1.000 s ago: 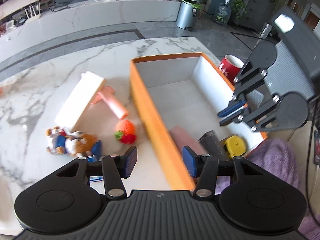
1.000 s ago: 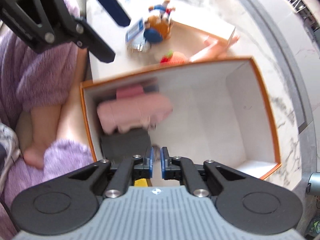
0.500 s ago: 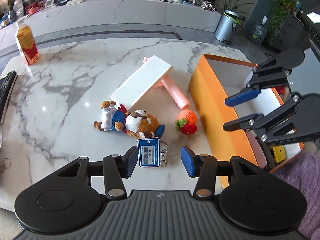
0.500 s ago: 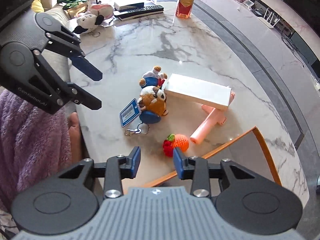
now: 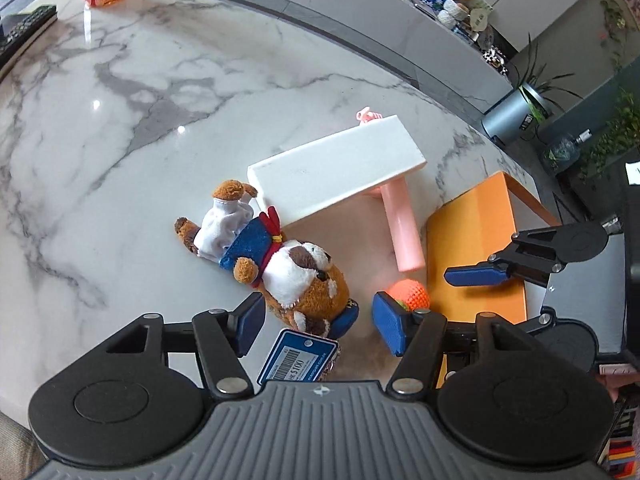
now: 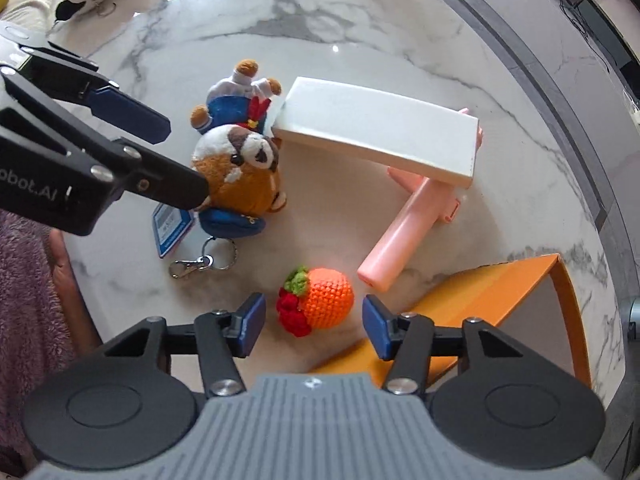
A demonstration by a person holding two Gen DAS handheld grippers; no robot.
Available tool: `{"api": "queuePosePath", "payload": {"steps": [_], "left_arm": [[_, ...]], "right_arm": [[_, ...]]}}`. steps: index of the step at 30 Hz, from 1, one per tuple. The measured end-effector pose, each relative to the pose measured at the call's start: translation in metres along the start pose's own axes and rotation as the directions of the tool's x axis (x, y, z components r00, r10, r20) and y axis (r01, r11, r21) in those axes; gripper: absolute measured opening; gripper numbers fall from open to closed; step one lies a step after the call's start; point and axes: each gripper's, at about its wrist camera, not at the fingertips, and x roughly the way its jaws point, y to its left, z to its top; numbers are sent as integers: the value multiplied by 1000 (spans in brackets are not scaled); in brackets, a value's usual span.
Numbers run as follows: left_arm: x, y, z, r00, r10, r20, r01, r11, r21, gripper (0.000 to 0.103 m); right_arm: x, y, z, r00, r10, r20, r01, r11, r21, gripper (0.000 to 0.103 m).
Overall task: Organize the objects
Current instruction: 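Move both grippers back to the toys beside the orange box, then grasp the plush dog with the left gripper while the right grasps the crocheted orange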
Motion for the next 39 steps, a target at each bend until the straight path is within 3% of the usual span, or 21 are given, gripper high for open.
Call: {"api": "queuePosePath", "payload": {"steps": [6,14,18,24,30,34,39], "left_arm": [[23,16,6,999,-25,-37,21,994,-106,70],[38,24,9,999,-33,-43,27,989,-147,70],[38,24,9,998,-42,-35,37,990,-134,60],[24,18,3,1000,-8,-26,7,999,-50,52],[-26,-13,-13,999,-16,42,8,986,169,51],[-58,-46,-22,997,-41,71,16,943,333,51],[-88,-103,-35,991,-103,86,43,851,524,51]], "right_arm": [[21,-5,9,998,13,-58,-13,1000,11,56],[37,-7,10,994,42,-100,-37,998,44,51],[34,-4,7,995,45,-89,-42,998,37,48],[9,6,-2,997,63,-34,-62,998,22,46],[-38,15,-21,994,80,75,-82,996,31,46],[-88,15,-40,982,72,175,-79,996,33,46],[-142,4,-84,963,60,264,-75,996,47,46]]}}
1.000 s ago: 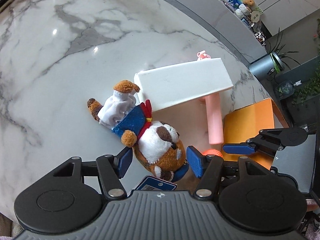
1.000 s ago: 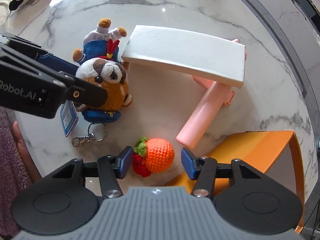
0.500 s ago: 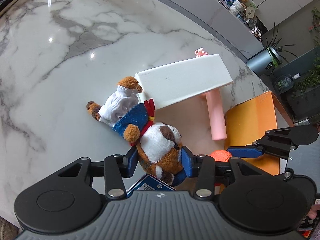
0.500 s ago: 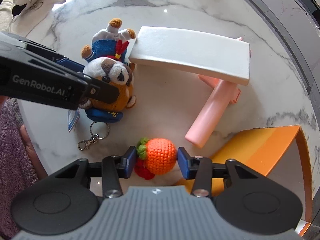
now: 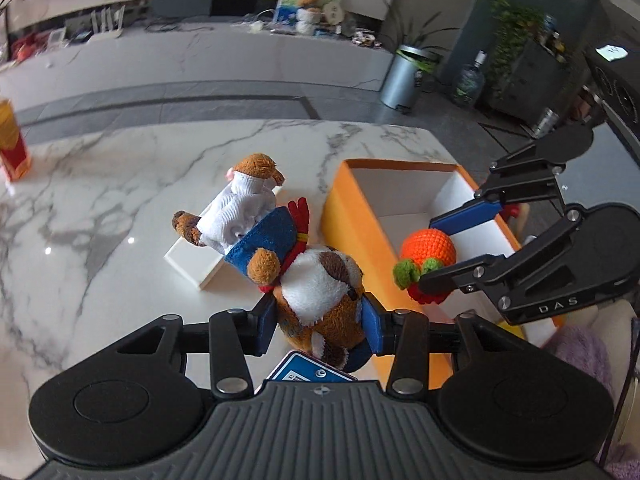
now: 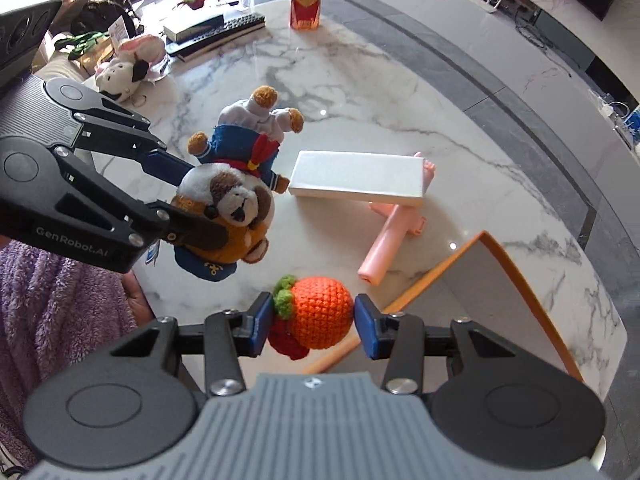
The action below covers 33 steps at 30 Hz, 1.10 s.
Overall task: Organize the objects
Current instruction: 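Grasp the plush dog with the left gripper while the right grasps the crocheted orange, then carry the plush dog and crocheted orange over the orange box and lower them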
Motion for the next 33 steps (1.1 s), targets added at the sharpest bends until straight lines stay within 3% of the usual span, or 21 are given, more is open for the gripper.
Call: {"api": "queuePosePath", "payload": {"steps": [4,10,13,15,18,26,30,33], "left_arm": [[0,-49,16,1000,-26,10,24,985,168,51],[33,-122,32,998,-42,-38,55,886,460,51],[62,-154,34,997,-25,-73,64,801,595,51],[82,-169,36,993,-6,-117,81,759,646,51],[114,-186,35,983,23,-181,119,668,734,51],[198,-200,28,932,131,-339,229,512,828,52],[227,-200,22,907,179,-382,281,417,864,52],[241,-202,19,884,179,-431,350,357,866,54]], "right_arm": [[-37,-12,-35,997,-69,27,68,997,41,46],[-52,-45,-94,991,-136,2,134,979,153,46],[-53,-61,-121,989,-150,-13,150,968,200,46],[-51,-69,-136,989,-148,-13,148,964,220,46],[-43,-80,-148,990,-141,-18,142,961,237,46],[-20,-90,-161,994,-99,-40,105,969,225,46],[-9,-96,-163,996,-74,-56,85,973,215,46],[-2,-99,-165,996,-54,-73,68,976,205,46]]}}
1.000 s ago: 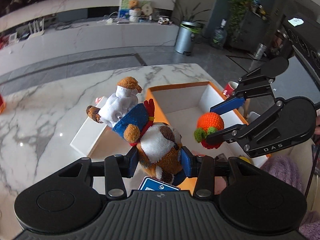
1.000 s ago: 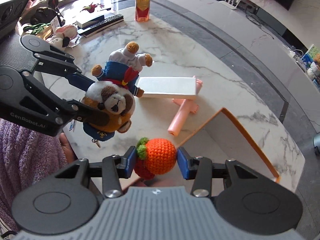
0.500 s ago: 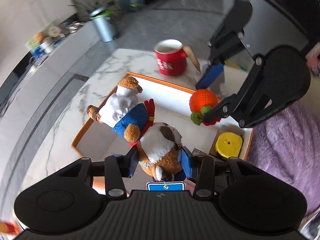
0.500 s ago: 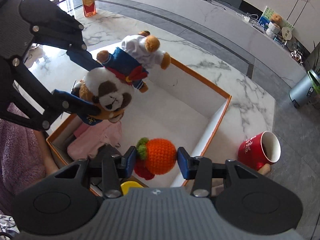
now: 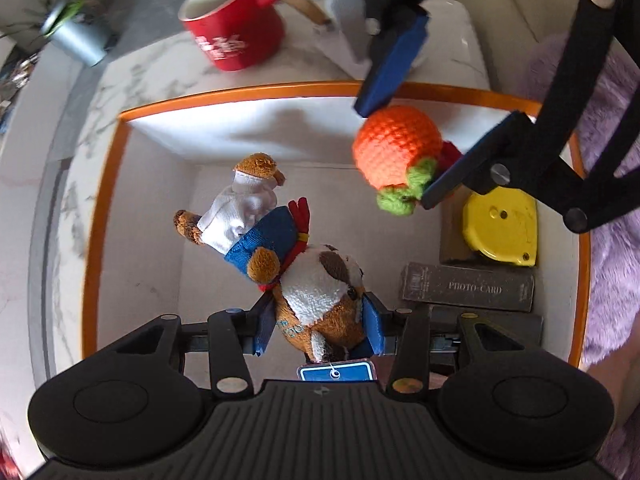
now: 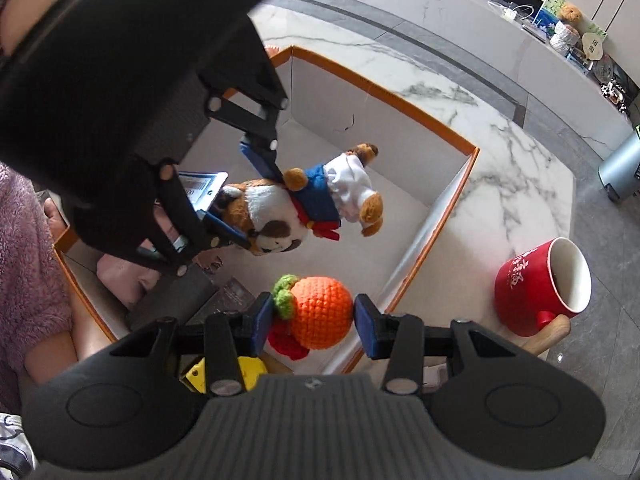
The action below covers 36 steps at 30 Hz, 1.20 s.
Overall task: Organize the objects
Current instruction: 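Carry the plush dog and crocheted orange over the orange box and lower them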
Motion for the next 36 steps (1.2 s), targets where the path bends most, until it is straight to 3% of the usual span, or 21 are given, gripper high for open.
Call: {"api": "queuePosePath", "payload": {"steps": [9,15,17,21,25,26,28,33,36], "left_arm": [[23,-2,4,990,-124,-64,133,977,167,58],[26,7,3,988,-146,-48,151,979,133,66],[22,13,-2,985,-172,-17,172,981,90,72],[13,34,-9,974,-213,74,216,975,-44,72],[17,59,-10,963,-218,155,252,935,-248,67],[21,65,-10,964,-214,155,253,919,-301,66],[30,73,-9,968,-201,151,244,896,-371,58],[41,78,-2,971,-175,165,230,874,-429,54],[44,75,1,975,-151,161,205,889,-408,39]], "right_arm": [[16,-1,1,995,63,-72,-65,998,-26,46],[21,4,3,994,71,-86,-75,996,-42,46],[22,3,4,994,70,-89,-75,996,-51,46],[15,10,-5,994,66,-89,-72,996,-61,46],[13,12,-7,994,63,-93,-71,994,-79,46],[13,13,-8,988,123,-98,-139,973,-186,46],[13,14,-10,987,122,-100,-139,972,-191,46],[9,18,-15,986,134,-104,-154,963,-221,46],[10,23,-16,985,128,-116,-154,956,-249,46]]}}
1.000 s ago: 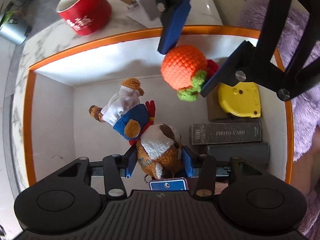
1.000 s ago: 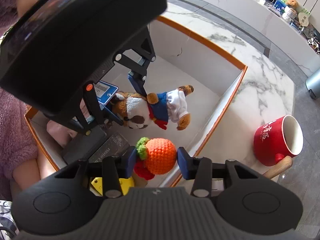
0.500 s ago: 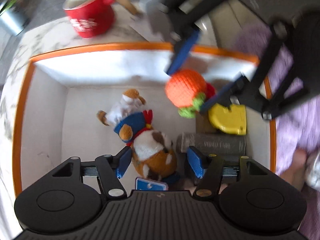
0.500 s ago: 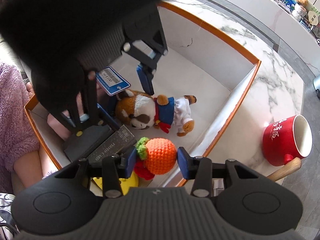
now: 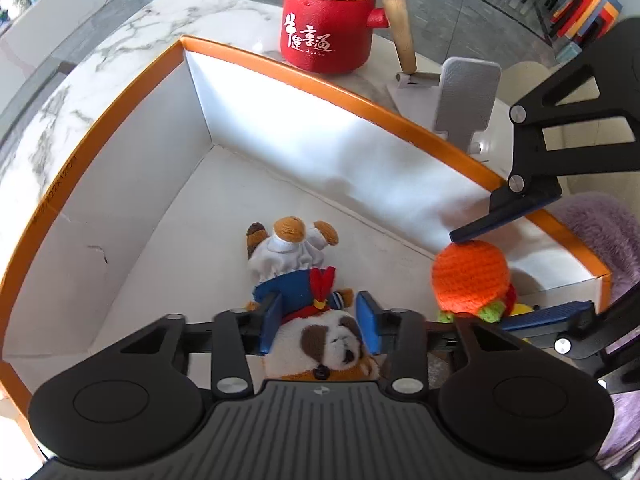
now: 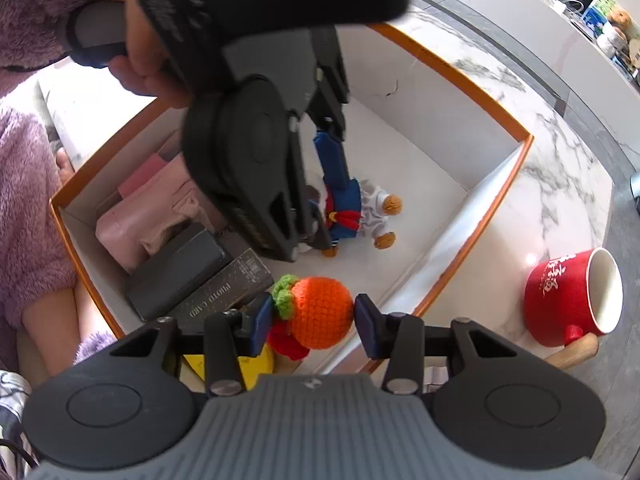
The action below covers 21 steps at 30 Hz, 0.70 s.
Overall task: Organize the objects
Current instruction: 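Carry the plush dog and crocheted orange over the orange box and lower them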
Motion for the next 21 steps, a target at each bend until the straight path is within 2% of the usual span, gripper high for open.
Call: {"api": "queuePosePath", "payload": {"steps": [2,4,9,13,15,21], "left_arm": [[-3,-2,-3,1000,-1,4,1,1000,31,29],[-11,-9,-10,999,-44,3,44,997,65,23],[-19,-24,-18,997,-81,0,80,982,173,23],[-21,-29,-20,987,-158,4,155,971,182,21],[-19,-34,-21,988,-156,-12,155,967,201,16],[-18,-30,-26,986,-167,5,164,973,160,16]], "right_arm": [[1,2,-3,1000,6,-10,-6,1000,-11,46],[2,2,-4,1000,20,-20,-20,1000,-20,46],[7,0,-4,997,47,-64,-47,999,-4,46],[12,3,1,996,48,-78,-47,999,7,46],[16,7,1,994,50,-96,-50,999,2,47],[18,13,0,993,45,-111,-45,999,3,47]]}}
